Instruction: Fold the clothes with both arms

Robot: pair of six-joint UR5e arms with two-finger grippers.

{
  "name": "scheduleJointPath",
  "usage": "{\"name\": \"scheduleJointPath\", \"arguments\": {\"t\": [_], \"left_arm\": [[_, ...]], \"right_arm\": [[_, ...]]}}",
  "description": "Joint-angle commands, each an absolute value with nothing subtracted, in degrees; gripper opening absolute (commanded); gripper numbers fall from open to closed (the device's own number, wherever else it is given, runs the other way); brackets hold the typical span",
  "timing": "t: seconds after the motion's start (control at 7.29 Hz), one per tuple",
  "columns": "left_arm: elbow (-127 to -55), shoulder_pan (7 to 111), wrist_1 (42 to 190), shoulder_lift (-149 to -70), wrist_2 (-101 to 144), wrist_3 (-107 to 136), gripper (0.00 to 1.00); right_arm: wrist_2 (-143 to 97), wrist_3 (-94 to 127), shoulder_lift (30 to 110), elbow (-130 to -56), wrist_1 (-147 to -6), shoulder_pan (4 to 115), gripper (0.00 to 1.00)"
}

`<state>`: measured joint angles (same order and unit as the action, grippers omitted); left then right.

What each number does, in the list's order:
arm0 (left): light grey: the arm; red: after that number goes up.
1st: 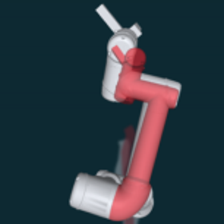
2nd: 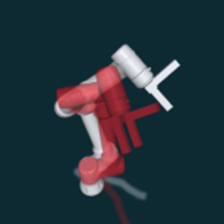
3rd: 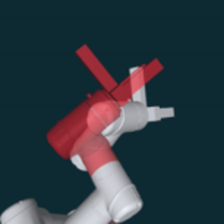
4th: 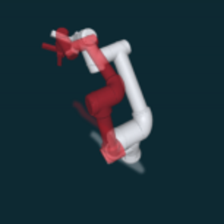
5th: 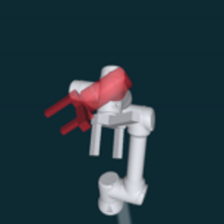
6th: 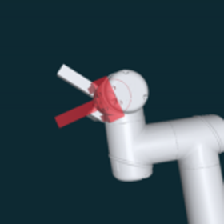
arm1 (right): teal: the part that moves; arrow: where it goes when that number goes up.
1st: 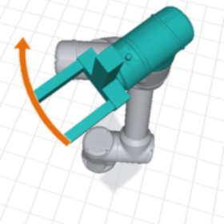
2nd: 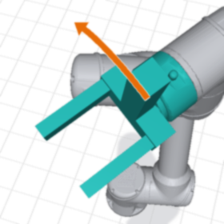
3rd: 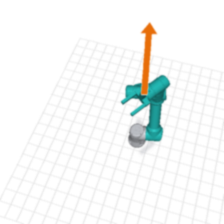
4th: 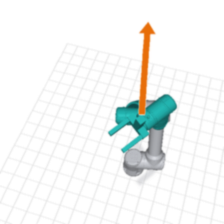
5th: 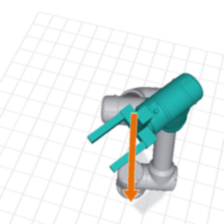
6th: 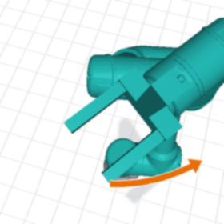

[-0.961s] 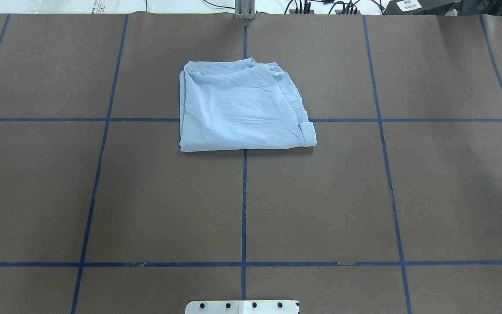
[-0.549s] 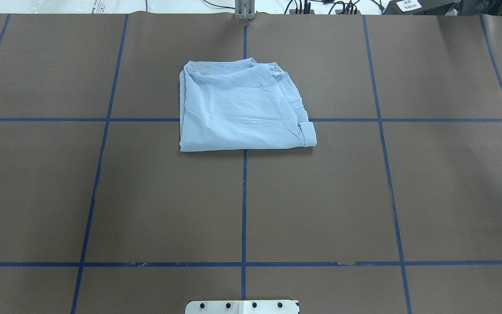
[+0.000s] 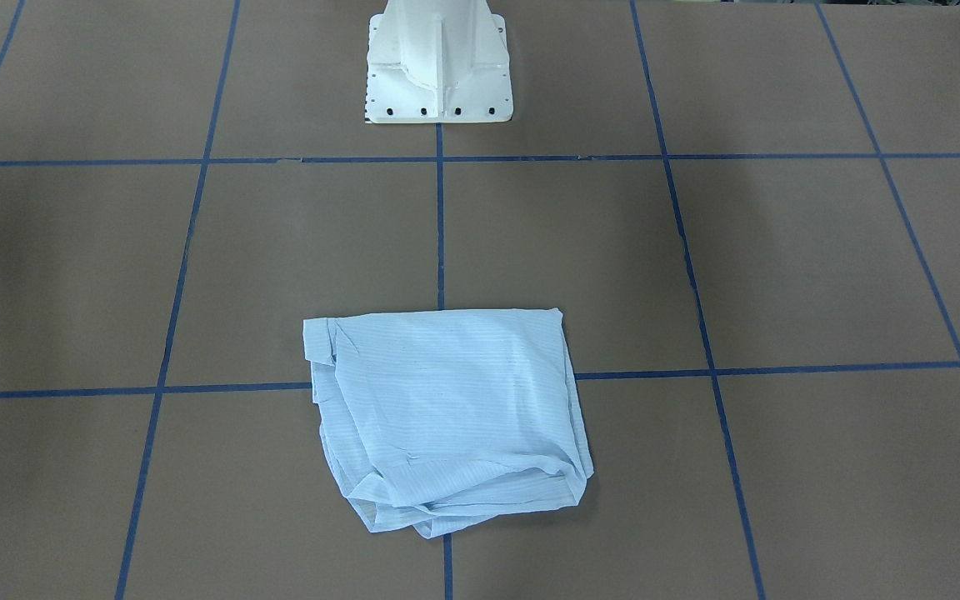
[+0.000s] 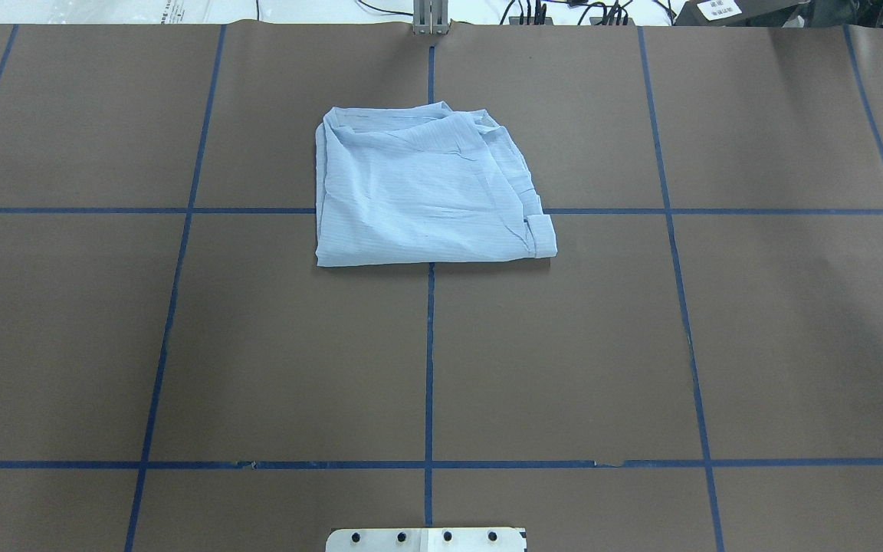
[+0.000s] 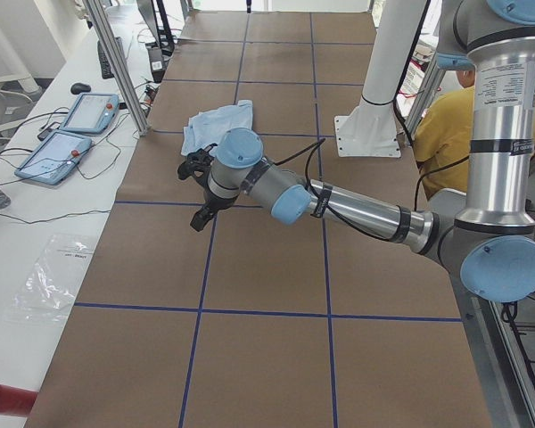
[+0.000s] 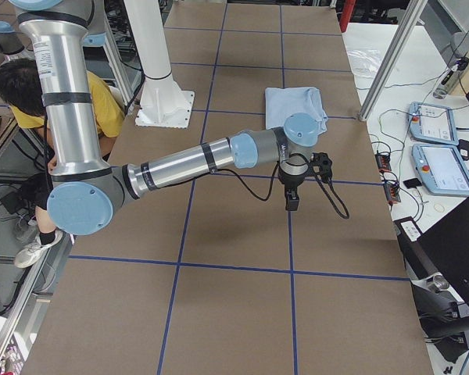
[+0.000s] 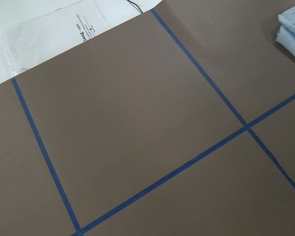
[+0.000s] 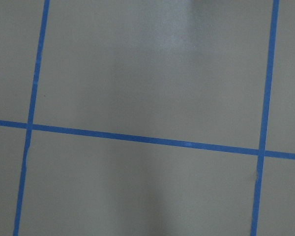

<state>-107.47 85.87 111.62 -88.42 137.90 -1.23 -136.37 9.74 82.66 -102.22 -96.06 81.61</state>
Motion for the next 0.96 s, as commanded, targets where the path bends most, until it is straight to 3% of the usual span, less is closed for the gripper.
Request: {"name": "scheduleJointPath", "arguments": {"t": [0.0, 0.82], "left_arm": [[-107.49, 85.87, 111.62, -88.42, 137.90, -1.14, 1.00], [-107.32, 85.87, 111.45, -88.51, 137.29, -1.05, 1.00]], "right_arm": [[-136.41, 9.76, 82.62, -102.22, -96.06, 81.56, 1.00], [-134.84, 9.67, 82.79, -102.13, -96.06, 81.65, 1.00]]}}
